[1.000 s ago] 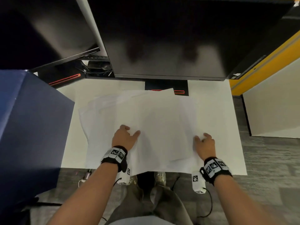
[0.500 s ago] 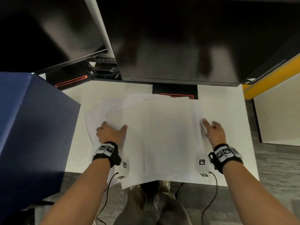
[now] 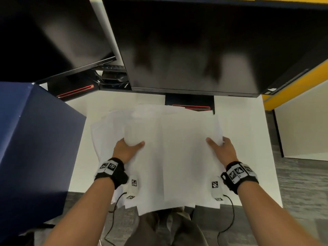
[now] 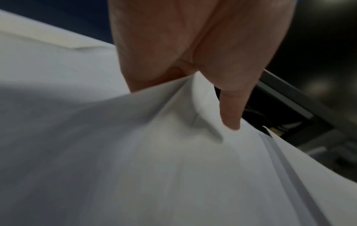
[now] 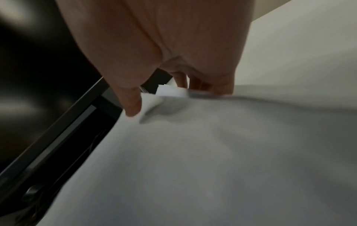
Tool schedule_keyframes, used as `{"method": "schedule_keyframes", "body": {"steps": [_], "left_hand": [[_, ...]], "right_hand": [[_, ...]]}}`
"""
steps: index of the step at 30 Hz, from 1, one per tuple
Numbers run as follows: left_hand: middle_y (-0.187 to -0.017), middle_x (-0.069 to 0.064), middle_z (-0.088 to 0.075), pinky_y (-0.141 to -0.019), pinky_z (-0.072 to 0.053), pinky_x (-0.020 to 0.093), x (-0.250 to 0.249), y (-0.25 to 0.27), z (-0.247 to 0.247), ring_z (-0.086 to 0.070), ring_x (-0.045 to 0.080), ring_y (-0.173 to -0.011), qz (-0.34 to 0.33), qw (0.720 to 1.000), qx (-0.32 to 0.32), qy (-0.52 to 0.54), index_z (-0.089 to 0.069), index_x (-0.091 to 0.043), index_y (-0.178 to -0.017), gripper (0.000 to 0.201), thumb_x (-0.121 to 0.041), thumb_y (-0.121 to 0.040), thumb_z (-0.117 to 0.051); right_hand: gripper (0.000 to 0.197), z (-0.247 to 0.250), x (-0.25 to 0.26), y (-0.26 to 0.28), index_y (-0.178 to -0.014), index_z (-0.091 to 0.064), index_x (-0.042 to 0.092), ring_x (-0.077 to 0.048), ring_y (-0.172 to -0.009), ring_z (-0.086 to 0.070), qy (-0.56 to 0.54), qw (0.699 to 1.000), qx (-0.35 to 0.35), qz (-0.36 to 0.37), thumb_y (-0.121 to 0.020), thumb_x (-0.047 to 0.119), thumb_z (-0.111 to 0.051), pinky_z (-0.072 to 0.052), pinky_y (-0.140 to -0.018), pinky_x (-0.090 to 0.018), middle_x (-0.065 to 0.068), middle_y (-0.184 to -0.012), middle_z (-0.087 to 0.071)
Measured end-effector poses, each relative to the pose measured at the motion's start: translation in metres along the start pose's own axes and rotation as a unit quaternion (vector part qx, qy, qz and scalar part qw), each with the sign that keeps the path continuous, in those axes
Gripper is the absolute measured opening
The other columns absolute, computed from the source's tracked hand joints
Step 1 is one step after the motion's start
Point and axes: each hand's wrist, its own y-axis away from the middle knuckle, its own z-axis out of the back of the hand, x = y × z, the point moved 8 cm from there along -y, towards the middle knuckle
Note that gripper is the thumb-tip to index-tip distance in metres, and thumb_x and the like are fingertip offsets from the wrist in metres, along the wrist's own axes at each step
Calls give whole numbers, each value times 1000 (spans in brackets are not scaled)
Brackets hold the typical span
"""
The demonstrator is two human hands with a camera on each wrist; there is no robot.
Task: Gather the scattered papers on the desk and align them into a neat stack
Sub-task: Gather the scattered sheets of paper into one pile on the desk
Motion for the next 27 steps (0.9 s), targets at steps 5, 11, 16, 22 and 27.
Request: {"method": "schedule_keyframes", "body": {"steps": [5, 11, 16, 22, 27], "left_hand": [[-109, 11, -73, -81, -51, 30, -34, 27, 23, -68, 27, -99, -92, 993, -55, -46, -68, -9, -117, 41, -31, -85, -77], [-93, 4, -68, -78, -47, 33, -104, 87, 119, -65, 23, -89, -192, 966, -168, -33, -70, -10, -112, 32, -30, -87, -75], [-95, -11, -77, -82, -54, 36, -119, 114, 190, -72, 11, -95, -194, 958, -186, 103, -72, -26, -114, 33, -37, -83, -77], [-82, -10, -70, -59, -49, 19, -123, 72, 105, -61, -4, -68, -155, 985, -73, -7, -72, -16, -102, 26, -33, -84, -78], [-102, 1, -76, -81, -56, 30, -72, 20, -10, -72, 19, -91, -90, 996, 26, -14, -73, -14, -110, 41, -39, -78, -81]], "right_hand": [[52, -6, -12, 12, -125, -49, 8, -23, -88, -59, 34, 999, -8, 8, -82, 22, -75, -44, -77, -29, -12, -114, -65], [47, -10, -14, 14, -126, -48, 6, -20, -88, -54, 48, 999, -14, -7, -86, 13, -70, -40, -77, -26, -13, -118, -64], [45, -10, -9, 14, -128, -48, 6, -22, -88, -53, 73, 997, -8, 2, -87, 11, -66, -41, -77, -28, -15, -119, -64], [42, -17, -3, 14, -126, -50, 8, -30, -98, -61, 78, 997, 1, 9, -88, 19, -63, -43, -78, -31, -11, -115, -64], [48, -1, -30, 5, -109, -65, 13, -31, -95, -67, -35, 998, -44, -41, -87, 52, -48, -54, -90, -45, -9, -103, -70]]}}
